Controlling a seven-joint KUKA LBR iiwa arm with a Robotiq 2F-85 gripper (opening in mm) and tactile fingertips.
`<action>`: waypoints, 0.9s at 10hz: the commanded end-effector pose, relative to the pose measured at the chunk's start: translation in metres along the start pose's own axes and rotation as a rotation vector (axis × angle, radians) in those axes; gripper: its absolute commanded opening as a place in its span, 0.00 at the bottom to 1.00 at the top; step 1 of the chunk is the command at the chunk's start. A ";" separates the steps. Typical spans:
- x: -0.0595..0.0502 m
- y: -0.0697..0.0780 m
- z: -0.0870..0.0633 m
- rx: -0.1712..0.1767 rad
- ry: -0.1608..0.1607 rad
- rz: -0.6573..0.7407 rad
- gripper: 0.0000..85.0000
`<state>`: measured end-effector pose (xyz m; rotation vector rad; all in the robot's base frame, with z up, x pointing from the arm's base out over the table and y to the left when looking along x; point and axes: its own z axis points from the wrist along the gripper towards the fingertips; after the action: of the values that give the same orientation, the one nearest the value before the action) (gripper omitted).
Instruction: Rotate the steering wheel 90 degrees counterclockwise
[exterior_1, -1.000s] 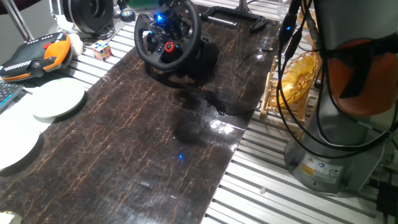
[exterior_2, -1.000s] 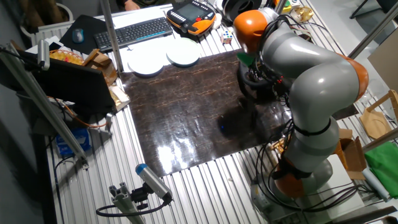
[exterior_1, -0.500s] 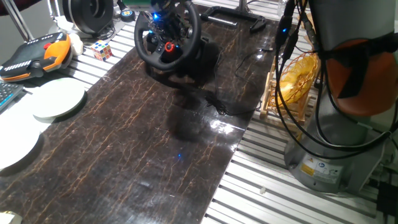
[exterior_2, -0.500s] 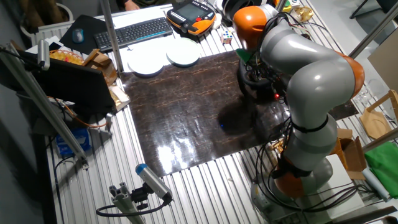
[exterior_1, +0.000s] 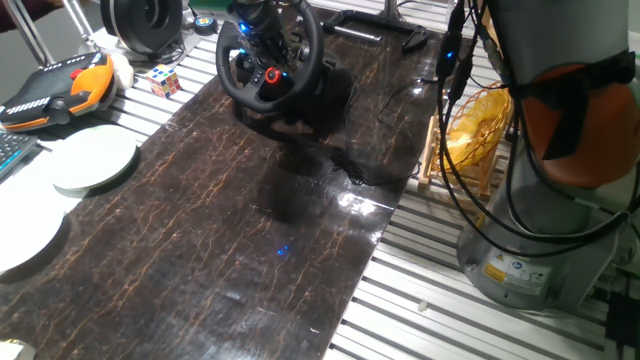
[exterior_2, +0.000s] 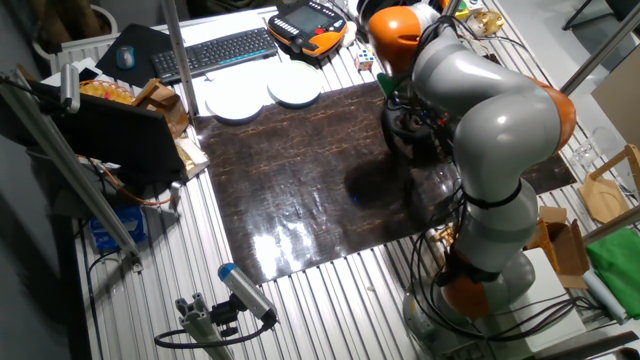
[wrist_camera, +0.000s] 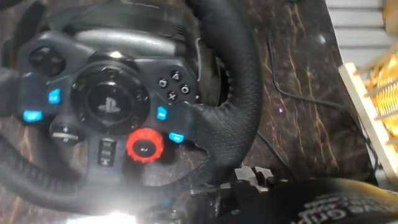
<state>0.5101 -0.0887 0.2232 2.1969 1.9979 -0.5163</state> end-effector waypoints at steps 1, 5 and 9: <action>0.000 0.000 0.000 -0.003 0.005 0.015 0.01; -0.004 -0.002 0.000 -0.023 -0.007 -0.003 0.01; -0.004 -0.002 0.002 -0.027 -0.007 -0.014 0.04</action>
<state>0.5074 -0.0934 0.2226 2.1635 2.0039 -0.4930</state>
